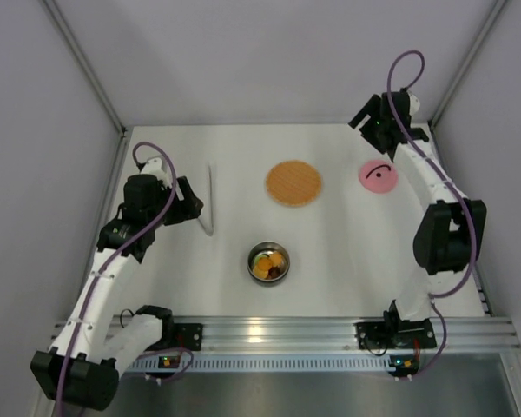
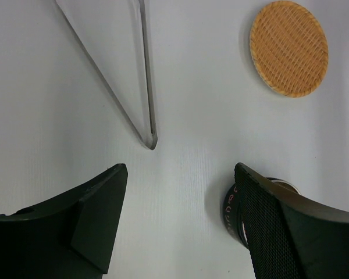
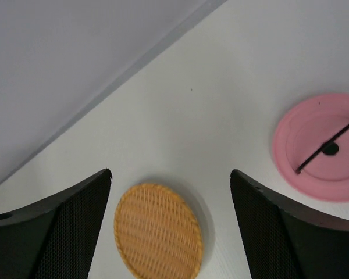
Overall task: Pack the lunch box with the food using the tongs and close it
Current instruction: Pick up the box lid from the center of the board.
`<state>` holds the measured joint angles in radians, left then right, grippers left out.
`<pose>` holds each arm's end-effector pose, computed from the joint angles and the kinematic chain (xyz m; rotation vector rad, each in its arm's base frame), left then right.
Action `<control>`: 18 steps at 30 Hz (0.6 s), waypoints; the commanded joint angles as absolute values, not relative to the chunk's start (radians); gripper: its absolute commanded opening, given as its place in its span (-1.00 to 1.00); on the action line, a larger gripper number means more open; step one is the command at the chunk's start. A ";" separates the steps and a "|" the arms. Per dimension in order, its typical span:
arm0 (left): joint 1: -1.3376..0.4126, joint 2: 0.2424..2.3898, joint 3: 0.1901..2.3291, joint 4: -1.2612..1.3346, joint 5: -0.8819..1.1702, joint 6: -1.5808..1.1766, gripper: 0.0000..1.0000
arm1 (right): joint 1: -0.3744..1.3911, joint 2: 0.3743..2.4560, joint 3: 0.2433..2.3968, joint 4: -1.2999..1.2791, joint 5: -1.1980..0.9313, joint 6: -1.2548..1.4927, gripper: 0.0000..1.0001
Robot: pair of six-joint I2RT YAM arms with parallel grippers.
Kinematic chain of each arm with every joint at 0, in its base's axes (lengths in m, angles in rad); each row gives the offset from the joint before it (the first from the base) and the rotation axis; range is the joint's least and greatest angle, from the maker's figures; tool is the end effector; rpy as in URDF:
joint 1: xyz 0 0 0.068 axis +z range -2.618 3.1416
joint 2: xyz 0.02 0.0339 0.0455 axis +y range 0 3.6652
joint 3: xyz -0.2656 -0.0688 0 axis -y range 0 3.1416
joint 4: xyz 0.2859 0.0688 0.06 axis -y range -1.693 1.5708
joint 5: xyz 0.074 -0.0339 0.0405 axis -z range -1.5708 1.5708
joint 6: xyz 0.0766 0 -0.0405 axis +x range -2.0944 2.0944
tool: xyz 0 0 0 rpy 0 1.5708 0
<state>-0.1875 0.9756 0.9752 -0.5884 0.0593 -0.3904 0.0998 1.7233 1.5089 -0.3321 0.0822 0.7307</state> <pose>0.2763 -0.0571 0.3097 -0.1868 2.1774 -0.3950 0.4791 0.0417 0.2957 0.7114 2.0205 0.4051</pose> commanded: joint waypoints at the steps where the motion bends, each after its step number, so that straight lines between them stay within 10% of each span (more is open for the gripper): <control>1: -0.196 0.878 0.907 -0.538 0.052 -0.350 0.60 | 0.081 1.894 1.759 -0.624 0.221 0.744 0.63; 18: -0.216 0.833 0.908 -0.574 -0.034 -0.336 0.61 | 0.009 1.971 1.666 -0.637 0.367 0.773 0.30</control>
<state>-0.2123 0.8345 0.9123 -0.5964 -0.0177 -0.3485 0.0219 1.9736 1.6489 -0.6102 0.3237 0.7780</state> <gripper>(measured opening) 0.803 0.653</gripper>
